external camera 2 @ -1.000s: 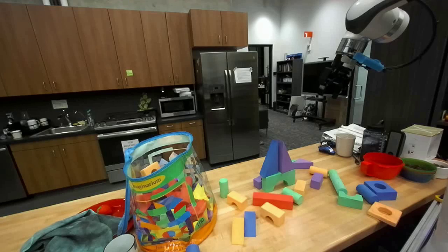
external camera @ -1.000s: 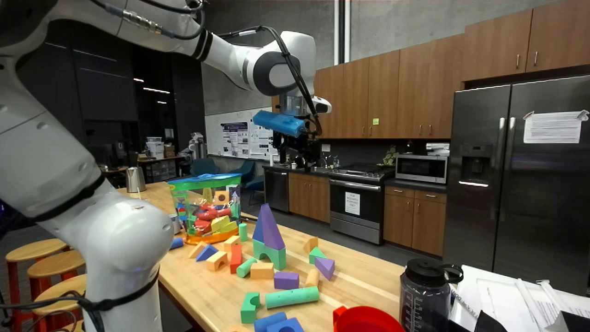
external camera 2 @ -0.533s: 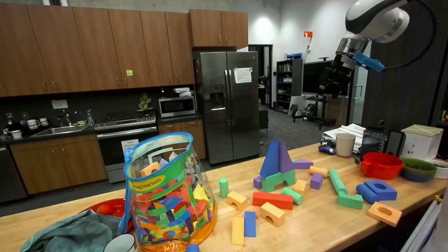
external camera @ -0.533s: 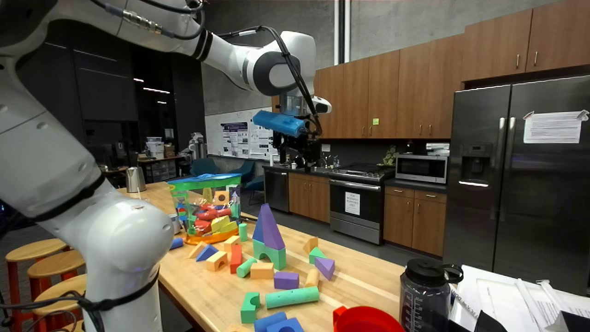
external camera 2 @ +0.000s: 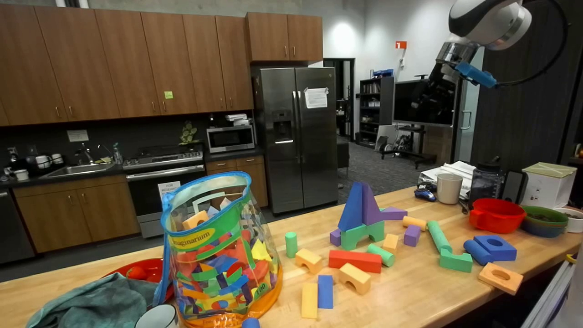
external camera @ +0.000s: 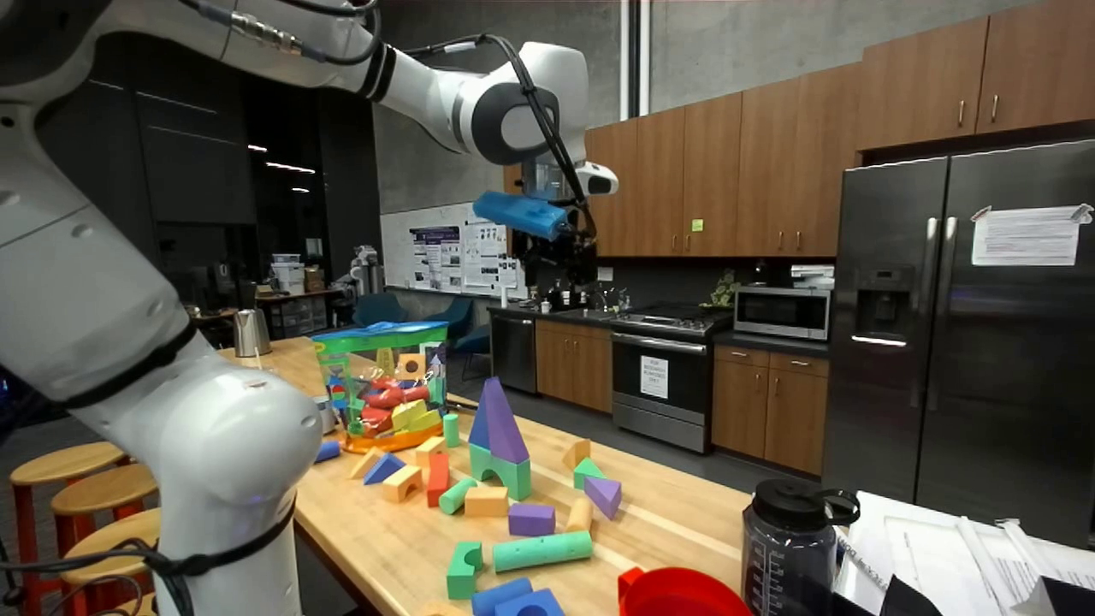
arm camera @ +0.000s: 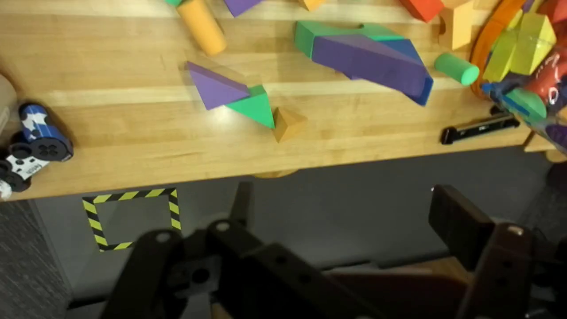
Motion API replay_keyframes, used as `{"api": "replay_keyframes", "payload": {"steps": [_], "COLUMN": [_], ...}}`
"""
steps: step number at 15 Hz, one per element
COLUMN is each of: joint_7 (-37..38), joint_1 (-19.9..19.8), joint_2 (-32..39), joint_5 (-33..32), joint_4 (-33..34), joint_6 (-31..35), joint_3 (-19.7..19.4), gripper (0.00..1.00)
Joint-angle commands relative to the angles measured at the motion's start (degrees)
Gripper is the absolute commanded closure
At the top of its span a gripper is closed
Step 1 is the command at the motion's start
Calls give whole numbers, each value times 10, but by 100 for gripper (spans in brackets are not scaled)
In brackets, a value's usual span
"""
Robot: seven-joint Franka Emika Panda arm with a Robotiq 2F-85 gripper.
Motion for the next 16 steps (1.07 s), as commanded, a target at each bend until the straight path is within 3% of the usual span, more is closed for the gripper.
{"api": "replay_keyframes", "payload": {"steps": [1,3,4,13,16], "joint_7": [38,18,14,-8,-24], "joint_1": [-8,-10,-21,-96,-117], "joint_2": [52,53,13,16,-7], "joint_5": [55,74,77,93,60], "joint_4": [112,129,79,13,-46], "joint_6": [-17,-14,1,-9,6], "joint_3": [6,-3,-1,-67,-50], "gripper": [0,0,0,0,0]}}
